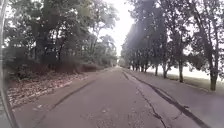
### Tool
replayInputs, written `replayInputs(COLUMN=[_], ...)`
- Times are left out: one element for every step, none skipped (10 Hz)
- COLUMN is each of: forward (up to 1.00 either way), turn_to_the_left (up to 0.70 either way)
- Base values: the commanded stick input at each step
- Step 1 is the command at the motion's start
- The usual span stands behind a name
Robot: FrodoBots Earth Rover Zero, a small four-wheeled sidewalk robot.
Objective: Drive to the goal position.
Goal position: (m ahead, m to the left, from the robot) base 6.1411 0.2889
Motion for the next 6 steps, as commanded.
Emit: replayInputs(forward=[0.07,0.07,0.07,0.07,0.07,0.07], turn_to_the_left=[0.0,0.0,0.0,0.0,0.0,0.0])
